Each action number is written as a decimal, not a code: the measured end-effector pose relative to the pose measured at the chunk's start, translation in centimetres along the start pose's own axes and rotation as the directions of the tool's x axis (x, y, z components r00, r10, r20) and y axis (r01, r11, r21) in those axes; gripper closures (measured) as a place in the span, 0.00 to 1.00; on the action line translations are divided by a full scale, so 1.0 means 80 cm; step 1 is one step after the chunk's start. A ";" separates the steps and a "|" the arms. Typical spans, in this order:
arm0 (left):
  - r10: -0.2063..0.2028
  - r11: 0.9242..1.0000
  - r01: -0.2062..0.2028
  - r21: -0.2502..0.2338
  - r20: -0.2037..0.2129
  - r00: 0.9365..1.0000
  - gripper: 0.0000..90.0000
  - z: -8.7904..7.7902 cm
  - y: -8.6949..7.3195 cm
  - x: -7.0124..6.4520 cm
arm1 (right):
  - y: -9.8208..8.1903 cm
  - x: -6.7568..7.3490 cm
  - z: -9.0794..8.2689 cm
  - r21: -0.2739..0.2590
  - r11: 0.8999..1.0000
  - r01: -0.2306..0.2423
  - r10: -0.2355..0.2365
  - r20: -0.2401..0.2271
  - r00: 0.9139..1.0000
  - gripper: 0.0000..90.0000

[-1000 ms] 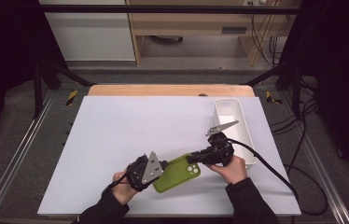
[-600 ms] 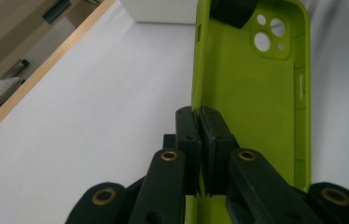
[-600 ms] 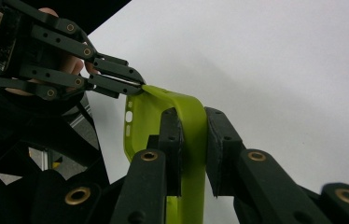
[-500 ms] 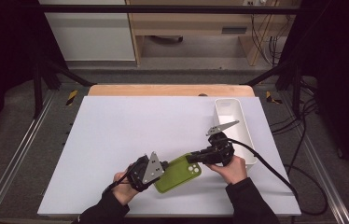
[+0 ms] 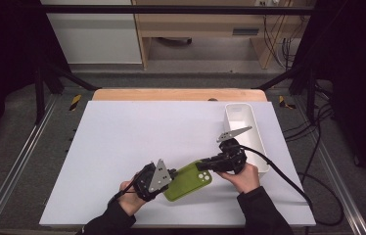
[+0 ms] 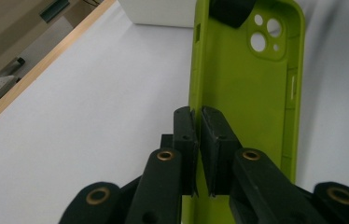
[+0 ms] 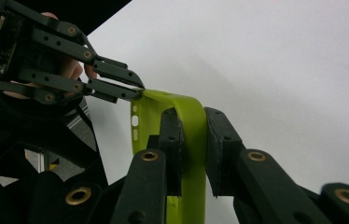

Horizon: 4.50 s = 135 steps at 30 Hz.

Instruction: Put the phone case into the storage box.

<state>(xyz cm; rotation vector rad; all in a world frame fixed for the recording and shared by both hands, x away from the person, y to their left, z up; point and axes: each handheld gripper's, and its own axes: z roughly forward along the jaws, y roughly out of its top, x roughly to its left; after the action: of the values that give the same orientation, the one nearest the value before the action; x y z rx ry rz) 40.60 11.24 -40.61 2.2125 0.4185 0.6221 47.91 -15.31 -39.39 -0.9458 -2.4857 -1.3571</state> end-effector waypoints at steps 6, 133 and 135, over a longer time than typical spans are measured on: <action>-0.103 0.993 0.103 -0.049 0.003 0.995 0.77 -0.006 -0.002 0.012 | 0.000 0.001 -0.003 -0.010 1.000 0.004 -0.004 0.014 1.000 0.87; -0.479 0.860 0.439 -0.258 -0.118 0.870 0.02 -0.065 -0.170 0.113 | 0.106 0.052 -0.147 0.089 0.916 0.392 -0.367 0.584 0.724 0.87; -0.480 0.860 0.439 -0.259 -0.118 0.869 0.02 -0.065 -0.170 0.113 | 0.108 0.052 -0.149 0.097 0.913 0.395 -0.373 0.591 0.716 0.87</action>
<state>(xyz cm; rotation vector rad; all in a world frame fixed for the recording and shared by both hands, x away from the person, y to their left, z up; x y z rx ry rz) 43.84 27.38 -45.32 1.7548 0.8981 0.5711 47.94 -19.61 -24.71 -1.0295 -3.3115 -1.3675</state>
